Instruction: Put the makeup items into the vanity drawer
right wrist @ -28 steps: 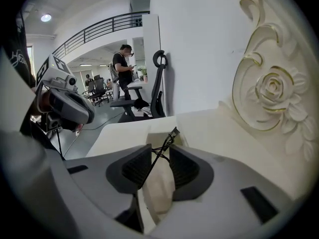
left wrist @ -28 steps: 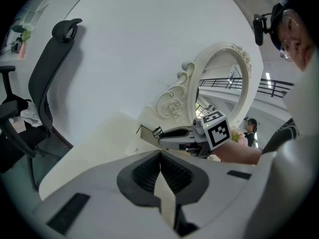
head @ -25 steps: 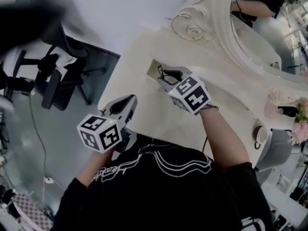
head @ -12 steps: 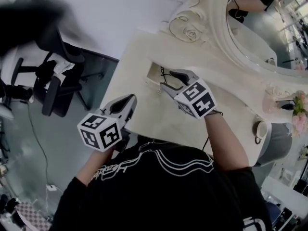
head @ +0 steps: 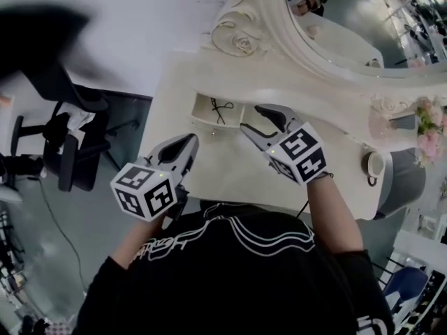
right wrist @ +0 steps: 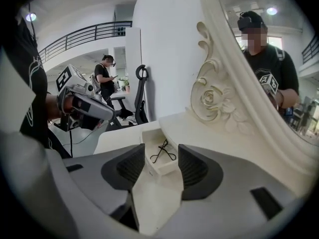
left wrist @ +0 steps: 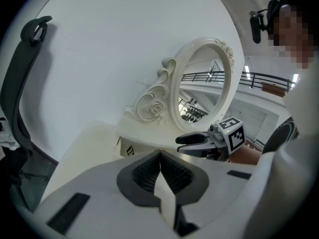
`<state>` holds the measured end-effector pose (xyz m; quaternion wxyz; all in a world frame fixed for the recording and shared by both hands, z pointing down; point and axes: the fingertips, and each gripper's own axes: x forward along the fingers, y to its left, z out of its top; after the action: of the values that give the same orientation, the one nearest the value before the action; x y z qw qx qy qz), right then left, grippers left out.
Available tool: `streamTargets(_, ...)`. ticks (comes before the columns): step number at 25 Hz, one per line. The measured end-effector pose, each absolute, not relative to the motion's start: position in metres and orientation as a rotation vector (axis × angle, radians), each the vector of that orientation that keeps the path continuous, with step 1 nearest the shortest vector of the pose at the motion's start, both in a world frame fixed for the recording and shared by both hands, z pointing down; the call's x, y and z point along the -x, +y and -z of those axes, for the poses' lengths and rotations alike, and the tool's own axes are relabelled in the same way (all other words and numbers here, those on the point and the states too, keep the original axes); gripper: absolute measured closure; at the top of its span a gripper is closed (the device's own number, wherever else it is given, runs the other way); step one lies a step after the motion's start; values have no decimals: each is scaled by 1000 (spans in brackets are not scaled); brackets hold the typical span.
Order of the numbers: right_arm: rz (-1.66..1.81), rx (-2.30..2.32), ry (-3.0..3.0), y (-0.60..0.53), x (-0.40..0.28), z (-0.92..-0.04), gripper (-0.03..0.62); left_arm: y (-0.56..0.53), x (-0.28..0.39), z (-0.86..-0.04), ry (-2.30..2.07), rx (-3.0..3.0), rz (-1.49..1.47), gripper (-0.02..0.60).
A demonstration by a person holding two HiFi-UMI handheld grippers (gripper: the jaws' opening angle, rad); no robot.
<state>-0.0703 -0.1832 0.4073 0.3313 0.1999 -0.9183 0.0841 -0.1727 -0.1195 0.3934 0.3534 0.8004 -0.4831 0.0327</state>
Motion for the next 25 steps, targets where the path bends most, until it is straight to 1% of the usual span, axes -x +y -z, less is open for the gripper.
streamTargets(14,-377,-843,-2256,-159,-64,-437,382,-136,83,-412,-980,-2181,-227,558)
streamTargets(25,-517,-912,-2152,-110,-130,-474,382,-133,42,-420,-863,-2227,-314,558)
